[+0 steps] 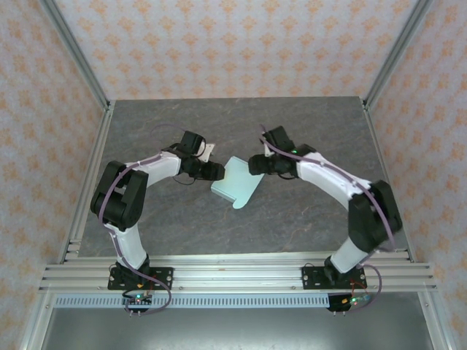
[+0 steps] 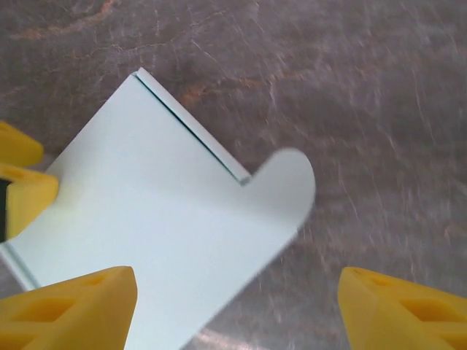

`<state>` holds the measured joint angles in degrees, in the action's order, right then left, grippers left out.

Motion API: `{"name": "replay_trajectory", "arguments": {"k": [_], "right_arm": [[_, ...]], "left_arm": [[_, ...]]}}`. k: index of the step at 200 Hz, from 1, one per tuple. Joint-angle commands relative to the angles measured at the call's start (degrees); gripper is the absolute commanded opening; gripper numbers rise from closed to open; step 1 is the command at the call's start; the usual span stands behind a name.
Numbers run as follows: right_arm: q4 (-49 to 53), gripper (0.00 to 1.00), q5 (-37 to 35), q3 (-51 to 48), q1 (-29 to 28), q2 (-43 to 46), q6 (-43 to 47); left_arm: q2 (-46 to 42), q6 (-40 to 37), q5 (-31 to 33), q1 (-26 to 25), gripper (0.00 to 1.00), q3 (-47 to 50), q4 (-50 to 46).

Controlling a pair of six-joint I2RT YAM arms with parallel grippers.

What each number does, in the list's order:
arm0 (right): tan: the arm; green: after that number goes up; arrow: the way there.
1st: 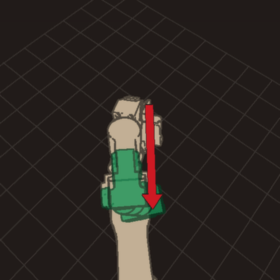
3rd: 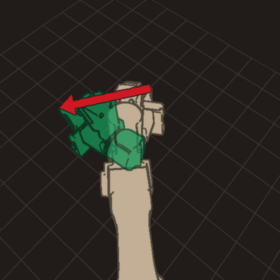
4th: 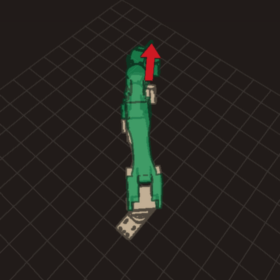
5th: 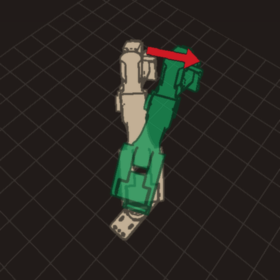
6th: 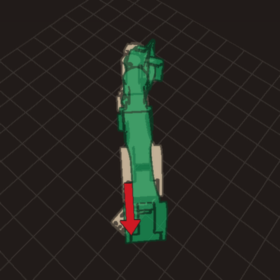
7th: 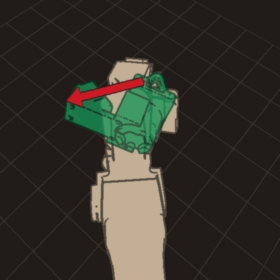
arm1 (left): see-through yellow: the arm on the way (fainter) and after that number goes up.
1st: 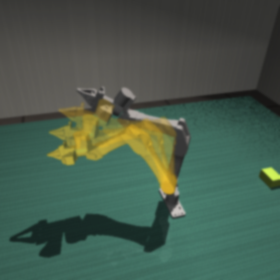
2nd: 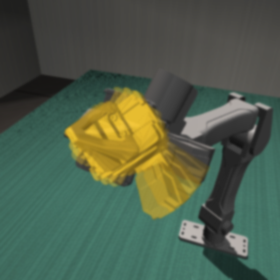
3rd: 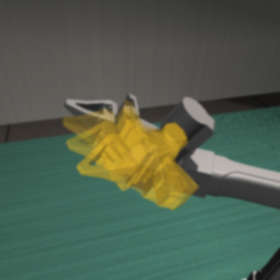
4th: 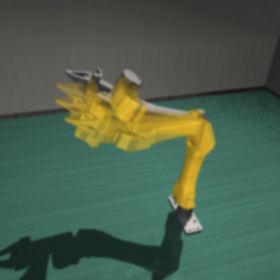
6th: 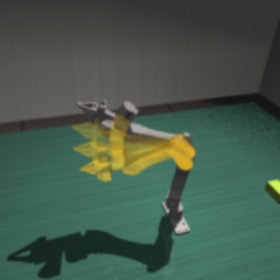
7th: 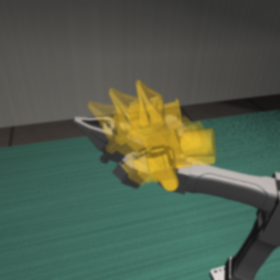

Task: Fold the paper box

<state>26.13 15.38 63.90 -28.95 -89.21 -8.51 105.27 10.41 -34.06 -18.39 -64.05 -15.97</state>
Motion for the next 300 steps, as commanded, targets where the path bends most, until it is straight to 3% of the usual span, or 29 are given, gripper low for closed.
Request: {"name": "replay_trajectory", "arguments": {"k": [1,38,74,101,155,219,300], "right_arm": [[-6.1,0.74,11.4,-9.4,3.3,3.2,-7.4],[-20.7,0.72,22.1,-18.1,3.4,2.6,-15.2],[-32.0,0.66,24.1,-22.1,3.5,-1.1,-20.4],[-38.9,0.56,26.2,-22.9,3.5,-4.2,-23.4],[-51.0,0.24,28.1,-27.4,4.4,-4.0,-29.4],[-58.9,0.11,28.6,-30.1,4.5,0.7,-35.0],[-52.2,0.09,25.2,-29.0,4.4,6.7,-38.8]], "left_arm": [[-1.0,0.3,2.0,-0.9,0.59,-0.2,-0.6],[-1.1,0.9,2.2,-1.4,0.6,-0.8,-0.5],[-0.9,1.3,1.2,-1.6,0.62,-1.1,-0.1],[-0.3,1.3,0.5,-1.6,0.62,-1.4,-0.4],[0.9,1.6,-0.8,-1.6,0.59,-1.5,-0.8],[0.1,4.9,-6.3,-1.6,0.55,0.0,1.9],[3.7,5.8,-10.8,-3.8,0.55,-1.1,4.1]]}}
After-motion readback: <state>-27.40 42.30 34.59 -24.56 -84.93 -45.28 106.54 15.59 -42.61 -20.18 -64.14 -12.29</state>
